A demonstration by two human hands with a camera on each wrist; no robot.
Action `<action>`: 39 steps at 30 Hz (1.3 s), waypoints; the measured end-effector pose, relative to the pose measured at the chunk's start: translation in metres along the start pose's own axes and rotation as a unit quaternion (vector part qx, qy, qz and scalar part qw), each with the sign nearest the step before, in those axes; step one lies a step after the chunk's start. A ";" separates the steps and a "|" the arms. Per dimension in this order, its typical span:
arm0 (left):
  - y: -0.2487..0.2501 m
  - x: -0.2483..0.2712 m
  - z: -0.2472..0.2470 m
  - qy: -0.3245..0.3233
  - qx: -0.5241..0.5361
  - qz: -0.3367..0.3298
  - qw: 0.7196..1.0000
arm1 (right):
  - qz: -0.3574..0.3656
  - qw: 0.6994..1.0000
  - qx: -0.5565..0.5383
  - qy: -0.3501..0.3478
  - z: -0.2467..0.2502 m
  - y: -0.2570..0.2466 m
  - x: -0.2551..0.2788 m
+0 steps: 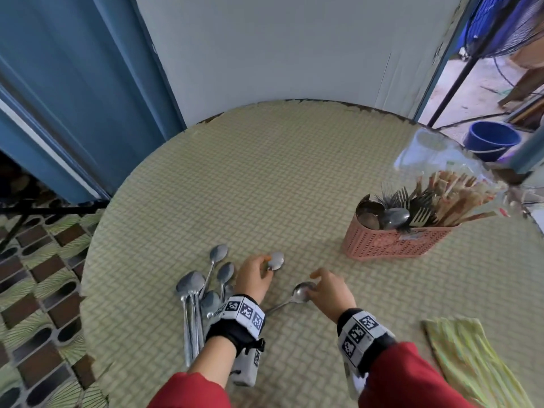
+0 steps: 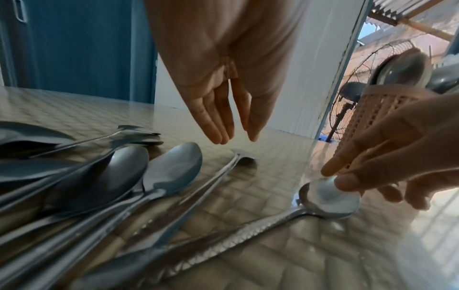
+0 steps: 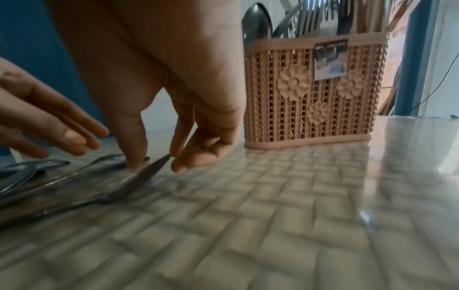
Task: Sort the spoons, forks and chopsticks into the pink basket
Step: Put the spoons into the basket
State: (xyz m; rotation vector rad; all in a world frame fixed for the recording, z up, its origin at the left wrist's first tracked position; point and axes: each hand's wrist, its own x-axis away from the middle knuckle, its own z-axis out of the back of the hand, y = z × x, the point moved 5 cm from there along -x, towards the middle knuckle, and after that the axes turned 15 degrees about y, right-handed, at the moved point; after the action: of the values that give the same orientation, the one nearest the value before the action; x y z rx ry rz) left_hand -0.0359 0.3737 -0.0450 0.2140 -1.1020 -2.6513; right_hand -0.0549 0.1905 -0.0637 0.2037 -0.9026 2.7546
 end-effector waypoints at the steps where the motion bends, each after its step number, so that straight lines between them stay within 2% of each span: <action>1: 0.001 -0.001 -0.003 -0.008 -0.009 -0.008 1.000 | -0.015 1.000 0.007 0.004 -0.002 0.002 0.000; 4: 0.000 -0.006 -0.013 -0.029 -0.012 -0.026 0.999 | -0.032 0.999 -0.007 0.033 -0.003 0.007 0.000; 7: -0.005 -0.008 -0.025 -0.040 -0.038 -0.032 0.998 | -0.043 0.994 -0.085 0.057 0.000 0.012 0.000; 11: -0.004 -0.012 -0.031 -0.004 -0.066 -0.030 0.997 | -0.076 0.975 -0.185 0.101 0.015 0.021 -0.002; 17: 0.020 -0.004 -0.028 0.025 0.049 0.007 0.998 | -0.074 0.932 -0.293 0.198 0.051 0.023 -0.008; 20: 0.045 -0.002 -0.024 0.027 0.099 -0.009 0.995 | -0.024 0.920 -0.317 0.228 0.074 0.009 -0.008; 24: 0.096 0.002 -0.008 0.033 0.181 -0.055 0.981 | 0.075 0.914 -0.286 0.276 0.122 -0.017 -0.003; 29: 0.156 0.007 0.020 0.068 0.200 -0.139 0.968 | 0.166 0.885 -0.232 0.368 0.196 -0.040 0.011; 33: 0.195 0.014 0.049 0.160 0.246 -0.214 0.932 | 0.246 0.855 -0.165 0.426 0.247 -0.048 0.027; 36: 0.215 0.020 0.064 0.216 0.285 -0.226 0.906 | 0.284 0.820 -0.165 0.468 0.271 -0.047 0.037; 39: 0.227 0.026 0.070 0.241 0.325 -0.232 0.885 | 0.306 0.774 -0.181 0.523 0.283 -0.046 0.048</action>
State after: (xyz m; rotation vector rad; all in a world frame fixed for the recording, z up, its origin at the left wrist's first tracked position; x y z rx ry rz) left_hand -0.0357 0.2592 0.1649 1.3289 -1.8671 -2.2305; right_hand -0.0726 0.0659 0.1980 -1.7684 -1.1776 2.3776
